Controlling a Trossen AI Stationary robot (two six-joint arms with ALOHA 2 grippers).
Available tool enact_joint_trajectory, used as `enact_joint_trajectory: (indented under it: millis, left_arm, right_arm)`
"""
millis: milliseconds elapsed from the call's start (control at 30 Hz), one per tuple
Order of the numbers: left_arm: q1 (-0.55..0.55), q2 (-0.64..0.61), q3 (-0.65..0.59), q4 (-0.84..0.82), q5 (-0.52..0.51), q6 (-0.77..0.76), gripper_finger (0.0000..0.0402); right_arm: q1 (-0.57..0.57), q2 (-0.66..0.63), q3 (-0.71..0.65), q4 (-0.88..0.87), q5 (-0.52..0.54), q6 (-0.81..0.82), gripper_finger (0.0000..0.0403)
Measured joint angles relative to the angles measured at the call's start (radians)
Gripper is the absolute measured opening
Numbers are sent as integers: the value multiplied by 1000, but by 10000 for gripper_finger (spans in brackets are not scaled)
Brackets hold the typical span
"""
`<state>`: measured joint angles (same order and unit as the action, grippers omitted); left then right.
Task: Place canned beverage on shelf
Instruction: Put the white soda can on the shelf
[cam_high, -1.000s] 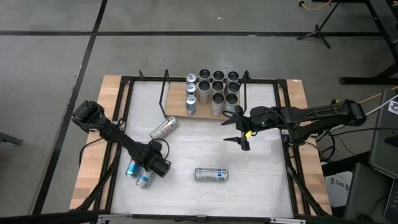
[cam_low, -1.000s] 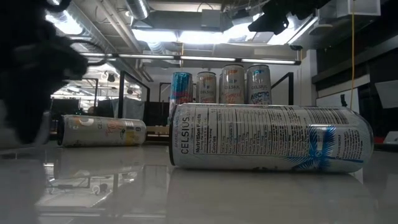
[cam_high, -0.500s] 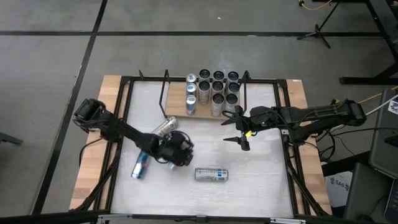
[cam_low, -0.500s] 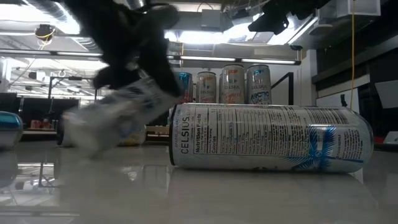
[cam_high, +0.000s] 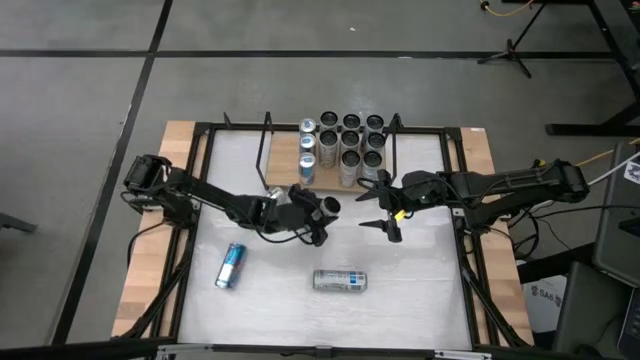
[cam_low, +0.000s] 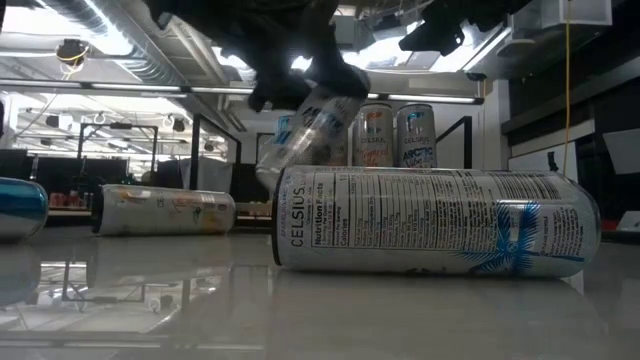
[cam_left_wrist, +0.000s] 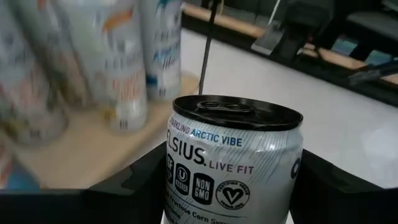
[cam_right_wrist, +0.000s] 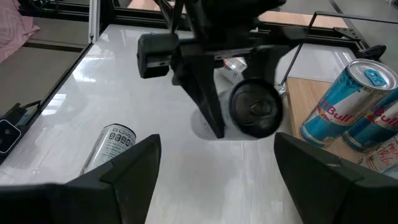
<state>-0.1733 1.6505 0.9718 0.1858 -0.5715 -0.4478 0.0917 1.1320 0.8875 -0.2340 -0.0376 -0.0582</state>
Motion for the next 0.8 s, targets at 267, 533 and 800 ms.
enact_joint_trajectory:
  millis: [267,533,800]
  left_arm:
    - [41,76,0,317,101,213,237]
    - [70,215,0,601,245,298,238]
    - [94,364,0,840,267,301,238]
  right_arm:
    - [0,1,-1,-3,45,0,303]
    - [0,1,-1,-10,116,1,303]
    - [0,1,-1,-2,127,92,303]
